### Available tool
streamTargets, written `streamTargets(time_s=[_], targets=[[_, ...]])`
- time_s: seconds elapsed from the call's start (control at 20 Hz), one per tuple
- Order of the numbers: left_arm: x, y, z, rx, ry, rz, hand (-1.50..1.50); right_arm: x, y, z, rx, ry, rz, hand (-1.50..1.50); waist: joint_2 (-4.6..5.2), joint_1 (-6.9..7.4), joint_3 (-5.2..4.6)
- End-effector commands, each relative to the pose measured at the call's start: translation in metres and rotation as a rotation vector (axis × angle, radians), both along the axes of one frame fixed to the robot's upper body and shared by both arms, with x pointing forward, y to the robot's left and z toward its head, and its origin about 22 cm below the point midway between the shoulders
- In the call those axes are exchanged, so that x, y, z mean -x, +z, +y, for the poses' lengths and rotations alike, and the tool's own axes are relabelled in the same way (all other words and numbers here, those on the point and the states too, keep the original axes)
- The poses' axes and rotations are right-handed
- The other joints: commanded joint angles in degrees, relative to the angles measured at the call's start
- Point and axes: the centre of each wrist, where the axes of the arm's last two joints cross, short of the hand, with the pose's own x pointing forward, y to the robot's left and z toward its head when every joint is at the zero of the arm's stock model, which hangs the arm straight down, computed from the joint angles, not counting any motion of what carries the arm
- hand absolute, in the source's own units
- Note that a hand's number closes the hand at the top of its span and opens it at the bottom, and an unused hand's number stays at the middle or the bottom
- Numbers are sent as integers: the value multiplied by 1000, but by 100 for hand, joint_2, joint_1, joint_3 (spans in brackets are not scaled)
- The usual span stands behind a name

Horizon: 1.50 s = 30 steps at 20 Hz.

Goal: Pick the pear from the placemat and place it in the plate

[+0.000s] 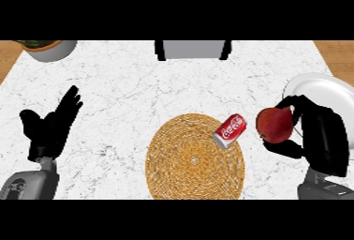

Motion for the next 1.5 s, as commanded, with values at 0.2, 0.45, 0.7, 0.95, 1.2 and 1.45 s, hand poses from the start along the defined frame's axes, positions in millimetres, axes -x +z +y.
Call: streamTargets(time_s=[0.2, 0.45, 0.7, 0.95, 1.2, 1.45], targets=[[-4, -5, -4, 6, -16, -1, 0, -29, 22, -77, -148, -163, -7, 150, 19, 94, -2], [-8, -2, -1, 13, -40, -8, 0, -37, 21, -139, -137, -224, 2, 150, 23, 103, -1], [-3, -1, -28, 10, -41, 9, 0, -44, -15, -190, -80, -268, 86, 150, 36, 159, 5], [-17, 8, -4, 29, -32, -18, 0, -53, -27, -220, -70, -211, 261, 150, 54, 183, 6], [-10, 3, -8, 24, -45, 6, 0, -50, -46, -239, -211, -123, 352, -150, 42, 186, 7], [-10, -5, -12, -4, -43, -8, 0, -54, -42, -250, -182, -46, 169, -150, 46, 170, 9]])
